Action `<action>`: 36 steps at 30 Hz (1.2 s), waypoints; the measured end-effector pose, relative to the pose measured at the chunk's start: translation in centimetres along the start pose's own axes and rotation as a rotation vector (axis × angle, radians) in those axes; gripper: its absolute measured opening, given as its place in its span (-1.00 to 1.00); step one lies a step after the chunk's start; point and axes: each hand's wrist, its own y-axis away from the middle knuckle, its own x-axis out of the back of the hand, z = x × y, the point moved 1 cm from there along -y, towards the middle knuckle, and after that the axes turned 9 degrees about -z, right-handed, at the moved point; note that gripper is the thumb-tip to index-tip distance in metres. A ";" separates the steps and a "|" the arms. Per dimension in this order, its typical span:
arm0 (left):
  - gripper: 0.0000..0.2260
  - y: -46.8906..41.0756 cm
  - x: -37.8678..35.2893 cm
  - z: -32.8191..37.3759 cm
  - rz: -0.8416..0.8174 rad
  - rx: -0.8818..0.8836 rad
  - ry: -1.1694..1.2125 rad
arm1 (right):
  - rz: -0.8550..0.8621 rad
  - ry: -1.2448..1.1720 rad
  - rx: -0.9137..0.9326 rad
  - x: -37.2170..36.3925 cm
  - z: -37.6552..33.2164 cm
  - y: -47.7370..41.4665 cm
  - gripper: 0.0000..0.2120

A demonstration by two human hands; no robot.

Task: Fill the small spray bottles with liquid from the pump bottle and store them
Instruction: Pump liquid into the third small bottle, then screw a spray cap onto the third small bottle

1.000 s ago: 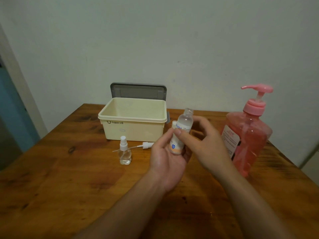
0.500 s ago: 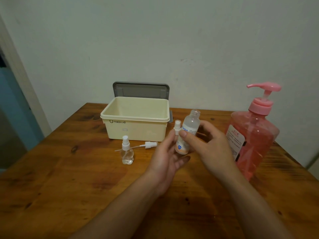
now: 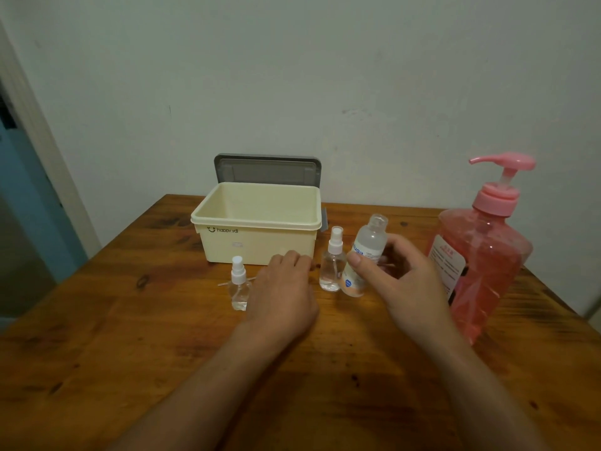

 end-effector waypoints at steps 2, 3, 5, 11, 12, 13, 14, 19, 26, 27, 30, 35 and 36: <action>-0.62 -0.3 -0.4 0.0 -0.045 0.023 -0.090 | -0.001 0.010 -0.005 -0.1 0.2 0.2 -0.66; -0.60 -0.5 -0.6 0.0 -0.067 0.039 -0.112 | -0.001 0.015 -0.008 -0.2 0.3 0.2 -0.67; -0.57 -0.8 -0.9 -0.1 -0.097 0.064 -0.134 | 0.001 0.022 -0.015 -0.2 0.5 0.4 -0.67; -0.57 -1.8 -1.8 -0.4 -0.117 0.076 -0.183 | -0.006 0.040 -0.057 -0.2 1.0 0.5 -0.62; -0.57 -1.9 -1.9 -0.4 -0.122 0.075 -0.200 | -0.007 0.040 -0.062 -0.2 1.1 0.5 -0.61; -0.57 -2.1 -2.0 -0.5 -0.130 0.073 -0.215 | -0.010 0.041 -0.065 -0.2 1.1 0.5 -0.60; -0.57 -2.3 -2.1 -0.5 -0.137 0.073 -0.230 | -0.013 0.044 -0.066 -0.1 1.1 0.6 -0.59; -0.62 -2.8 -2.2 -0.8 -0.122 0.076 -0.238 | -0.024 0.048 -0.073 -0.2 1.2 0.7 -0.65; -0.70 -2.9 -2.1 -1.2 -0.066 0.051 -0.190 | -0.029 0.055 -0.083 -0.3 1.3 0.8 -0.63; -0.71 -2.9 -2.1 -1.2 -0.064 0.048 -0.187 | -0.031 0.055 -0.082 -0.3 1.2 0.8 -0.64; -0.73 -2.8 -2.1 -1.2 -0.052 0.044 -0.179 | -0.040 0.056 -0.085 -0.3 1.2 0.9 -0.64; -0.73 -2.8 -1.9 -1.3 -0.010 0.030 -0.133 | -0.040 0.069 -0.098 -0.3 1.3 1.0 -0.64; -0.72 -2.8 -1.8 -1.3 0.002 0.022 -0.125 | -0.040 0.069 -0.103 -0.3 1.4 1.0 -0.62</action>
